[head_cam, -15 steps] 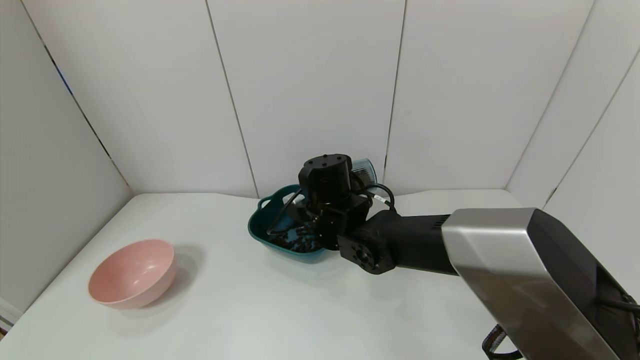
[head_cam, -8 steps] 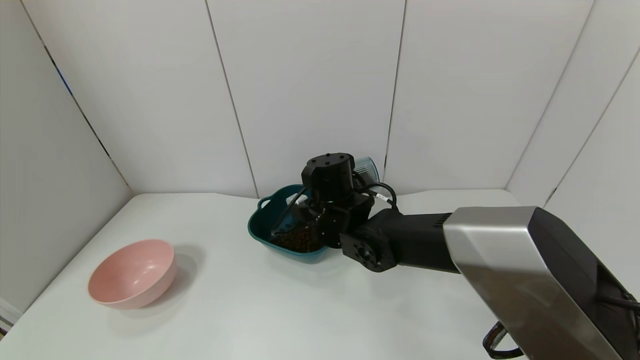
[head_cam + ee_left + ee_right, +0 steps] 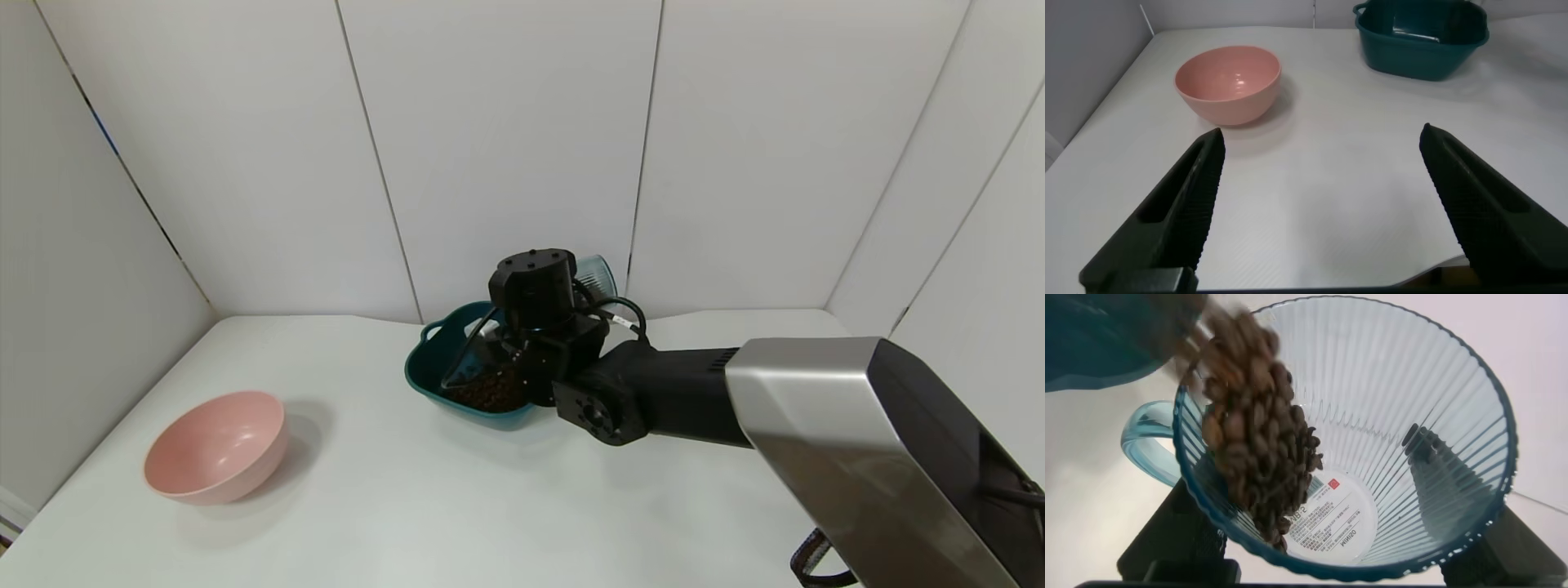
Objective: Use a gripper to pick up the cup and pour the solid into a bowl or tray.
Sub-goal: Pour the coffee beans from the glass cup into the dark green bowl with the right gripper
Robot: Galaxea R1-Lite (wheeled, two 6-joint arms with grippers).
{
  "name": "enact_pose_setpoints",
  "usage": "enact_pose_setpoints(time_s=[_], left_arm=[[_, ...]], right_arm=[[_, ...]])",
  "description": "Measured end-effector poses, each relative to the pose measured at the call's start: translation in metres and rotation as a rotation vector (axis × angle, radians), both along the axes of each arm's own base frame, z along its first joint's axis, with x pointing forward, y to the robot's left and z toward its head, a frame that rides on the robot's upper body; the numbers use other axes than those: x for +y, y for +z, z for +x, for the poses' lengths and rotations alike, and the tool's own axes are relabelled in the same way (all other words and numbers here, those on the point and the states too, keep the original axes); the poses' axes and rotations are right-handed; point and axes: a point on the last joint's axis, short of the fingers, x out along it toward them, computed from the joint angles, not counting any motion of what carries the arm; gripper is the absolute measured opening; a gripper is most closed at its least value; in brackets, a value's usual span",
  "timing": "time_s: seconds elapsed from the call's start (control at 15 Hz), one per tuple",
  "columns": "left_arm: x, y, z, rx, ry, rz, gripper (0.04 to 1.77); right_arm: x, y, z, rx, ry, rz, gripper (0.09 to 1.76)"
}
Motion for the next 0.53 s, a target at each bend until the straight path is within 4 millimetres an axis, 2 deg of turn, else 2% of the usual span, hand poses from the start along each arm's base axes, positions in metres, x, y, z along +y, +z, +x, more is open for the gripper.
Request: enact_pose_setpoints(time_s=[0.53], left_arm=[[0.0, 0.0, 0.0, 0.0, 0.0, 0.0, 1.72]], right_arm=[[-0.0012, 0.0008, 0.0011, -0.005, 0.005, 0.016, 1.38]])
